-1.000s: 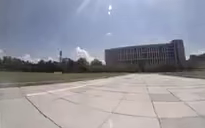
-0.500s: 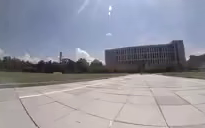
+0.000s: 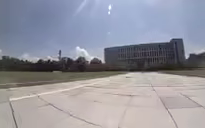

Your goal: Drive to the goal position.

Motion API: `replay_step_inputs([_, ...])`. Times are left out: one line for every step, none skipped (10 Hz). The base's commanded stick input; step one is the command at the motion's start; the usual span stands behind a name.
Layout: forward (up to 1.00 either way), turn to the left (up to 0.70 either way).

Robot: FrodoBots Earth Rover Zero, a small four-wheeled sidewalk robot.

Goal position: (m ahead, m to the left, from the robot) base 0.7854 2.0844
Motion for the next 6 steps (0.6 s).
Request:
replay_step_inputs([0.5,0.01])
replay_step_inputs([0.5,0.01])
replay_step_inputs([0.5,0.01])
replay_step_inputs([0.5,0.01])
replay_step_inputs([0.5,0.01])
replay_step_inputs([0.5,0.01])
